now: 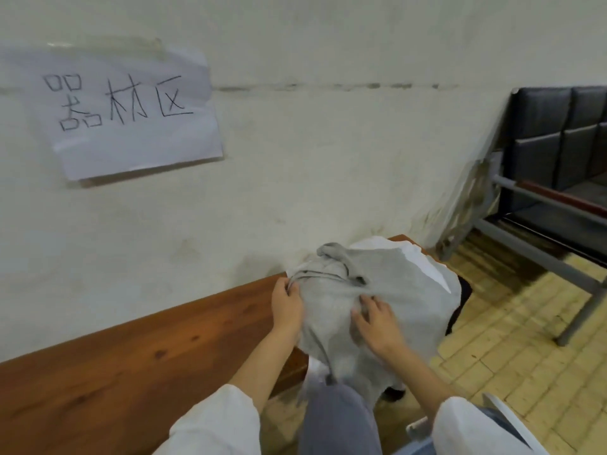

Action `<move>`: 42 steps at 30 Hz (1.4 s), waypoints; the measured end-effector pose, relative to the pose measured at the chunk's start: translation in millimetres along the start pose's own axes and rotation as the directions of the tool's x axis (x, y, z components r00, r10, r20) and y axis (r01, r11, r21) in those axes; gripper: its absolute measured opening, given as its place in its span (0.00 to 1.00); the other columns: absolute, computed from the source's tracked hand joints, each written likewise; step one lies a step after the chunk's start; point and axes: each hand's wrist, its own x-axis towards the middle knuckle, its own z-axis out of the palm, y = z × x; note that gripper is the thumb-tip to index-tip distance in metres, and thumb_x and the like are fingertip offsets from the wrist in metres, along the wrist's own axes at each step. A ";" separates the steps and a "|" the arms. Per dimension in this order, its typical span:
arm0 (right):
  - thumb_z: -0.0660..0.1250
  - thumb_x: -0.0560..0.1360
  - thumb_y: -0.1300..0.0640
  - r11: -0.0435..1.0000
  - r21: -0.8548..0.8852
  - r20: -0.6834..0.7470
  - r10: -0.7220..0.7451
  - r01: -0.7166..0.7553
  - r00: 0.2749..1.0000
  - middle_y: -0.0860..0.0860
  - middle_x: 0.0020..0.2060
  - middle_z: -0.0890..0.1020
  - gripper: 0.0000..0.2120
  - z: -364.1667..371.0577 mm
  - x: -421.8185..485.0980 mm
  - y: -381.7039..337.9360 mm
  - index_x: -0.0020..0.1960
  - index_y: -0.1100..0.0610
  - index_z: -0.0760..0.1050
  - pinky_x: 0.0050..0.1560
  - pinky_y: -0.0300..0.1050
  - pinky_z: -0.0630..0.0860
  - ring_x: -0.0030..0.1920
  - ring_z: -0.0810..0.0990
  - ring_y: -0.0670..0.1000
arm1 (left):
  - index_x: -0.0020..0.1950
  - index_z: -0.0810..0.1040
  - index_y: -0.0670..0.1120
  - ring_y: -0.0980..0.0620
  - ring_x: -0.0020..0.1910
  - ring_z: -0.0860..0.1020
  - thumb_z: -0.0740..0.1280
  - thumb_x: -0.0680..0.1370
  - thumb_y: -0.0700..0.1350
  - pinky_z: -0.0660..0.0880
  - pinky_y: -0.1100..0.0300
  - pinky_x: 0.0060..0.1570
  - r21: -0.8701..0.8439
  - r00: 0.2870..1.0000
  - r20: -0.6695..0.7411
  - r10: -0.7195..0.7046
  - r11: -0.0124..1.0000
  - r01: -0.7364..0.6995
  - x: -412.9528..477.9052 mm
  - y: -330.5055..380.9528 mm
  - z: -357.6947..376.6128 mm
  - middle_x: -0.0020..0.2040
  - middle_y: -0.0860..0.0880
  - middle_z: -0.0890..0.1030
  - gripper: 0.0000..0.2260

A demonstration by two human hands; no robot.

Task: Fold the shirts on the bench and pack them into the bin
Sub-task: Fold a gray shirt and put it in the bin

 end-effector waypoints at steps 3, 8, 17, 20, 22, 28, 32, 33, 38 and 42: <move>0.51 0.81 0.42 0.983 -0.137 0.107 -0.110 0.124 0.988 0.53 0.76 0.55 0.22 6.7 -17.4 -29.8 0.72 0.49 0.64 0.75 0.56 0.49 0.76 0.50 0.57 | 0.41 0.67 0.42 0.50 0.37 0.67 0.57 0.81 0.39 0.63 0.58 0.35 0.069 0.992 -0.118 0.050 0.997 -0.042 9.8 15.9 -49.7 0.35 0.49 0.69 0.09; 0.40 0.70 0.25 0.936 -0.119 0.360 -0.270 0.331 0.893 0.50 0.77 0.54 0.40 75.2 -58.0 -113.4 0.65 0.47 0.73 0.74 0.59 0.45 0.77 0.46 0.56 | 0.36 0.66 0.44 0.46 0.42 0.71 0.58 0.80 0.39 0.66 0.57 0.41 0.241 0.957 -0.290 0.028 0.969 0.045 26.0 4.8 -177.8 0.35 0.47 0.70 0.12; 0.55 0.80 0.46 0.825 0.067 0.546 -0.501 0.562 0.671 0.51 0.71 0.65 0.17 187.6 -129.2 -246.2 0.61 0.55 0.73 0.72 0.55 0.54 0.73 0.57 0.52 | 0.61 0.69 0.45 0.42 0.58 0.74 0.57 0.80 0.46 0.72 0.52 0.53 0.921 0.977 -0.202 0.067 0.352 0.166 4.6 -33.6 -362.9 0.61 0.43 0.74 0.11; 0.58 0.79 0.54 0.857 0.082 0.413 -0.493 0.508 0.766 0.52 0.55 0.76 0.11 186.5 -119.9 -250.0 0.57 0.56 0.75 0.62 0.47 0.69 0.59 0.73 0.53 | 0.63 0.71 0.42 0.41 0.55 0.74 0.71 0.67 0.39 0.73 0.49 0.53 0.994 0.971 -0.102 0.216 0.070 0.088 -12.7 -55.0 -352.8 0.58 0.41 0.74 0.24; 0.56 0.80 0.55 0.889 -0.011 0.282 -0.437 0.459 0.854 0.51 0.59 0.75 0.12 185.7 -107.1 -241.9 0.61 0.54 0.73 0.63 0.44 0.69 0.60 0.72 0.51 | 0.46 0.81 0.41 0.43 0.42 0.80 0.79 0.53 0.35 0.79 0.50 0.40 0.995 0.938 -0.011 0.345 0.096 -0.024 -18.6 -80.5 -337.6 0.45 0.42 0.80 0.22; 0.44 0.77 0.43 0.829 -0.221 0.260 -0.457 0.513 0.850 0.51 0.75 0.58 0.29 192.2 -76.3 -224.4 0.76 0.53 0.56 0.75 0.46 0.45 0.75 0.54 0.51 | 0.52 0.83 0.53 0.54 0.50 0.82 0.67 0.70 0.52 0.78 0.54 0.53 0.924 0.905 0.268 0.331 0.177 -0.339 -16.4 -113.3 -302.5 0.52 0.53 0.82 0.13; 0.46 0.73 0.42 0.748 -0.354 0.265 -0.496 0.562 0.827 0.50 0.73 0.63 0.33 206.0 -62.8 -226.7 0.72 0.54 0.67 0.72 0.48 0.40 0.72 0.65 0.54 | 0.62 0.78 0.55 0.56 0.60 0.78 0.54 0.76 0.55 0.72 0.54 0.62 0.925 0.902 0.310 0.301 0.125 -0.360 15.6 -112.4 -316.0 0.61 0.56 0.78 0.19; 0.51 0.74 0.44 0.754 -0.360 0.260 -0.484 0.549 0.835 0.50 0.70 0.68 0.28 211.6 -60.2 -225.4 0.68 0.53 0.72 0.70 0.50 0.45 0.69 0.70 0.54 | 0.65 0.76 0.54 0.54 0.63 0.76 0.53 0.77 0.56 0.70 0.54 0.63 0.923 0.899 0.317 0.303 0.119 -0.366 25.4 -108.0 -319.1 0.64 0.54 0.77 0.21; 0.56 0.74 0.44 0.755 -0.336 0.209 -0.524 0.564 0.826 0.51 0.68 0.73 0.26 222.3 -58.6 -222.9 0.70 0.49 0.69 0.69 0.52 0.50 0.70 0.63 0.51 | 0.76 0.59 0.47 0.42 0.65 0.72 0.56 0.81 0.50 0.71 0.49 0.62 0.900 0.964 -0.081 0.254 0.434 -0.039 89.0 -79.5 -331.1 0.69 0.42 0.71 0.24; 0.56 0.73 0.40 0.787 -0.371 0.229 -0.437 0.493 0.870 0.54 0.67 0.74 0.29 226.3 -54.1 -223.4 0.69 0.53 0.71 0.68 0.51 0.51 0.69 0.70 0.53 | 0.70 0.68 0.44 0.42 0.62 0.72 0.58 0.80 0.45 0.71 0.52 0.59 0.855 0.963 -0.247 0.104 0.492 0.166 111.7 -63.1 -328.5 0.65 0.41 0.72 0.18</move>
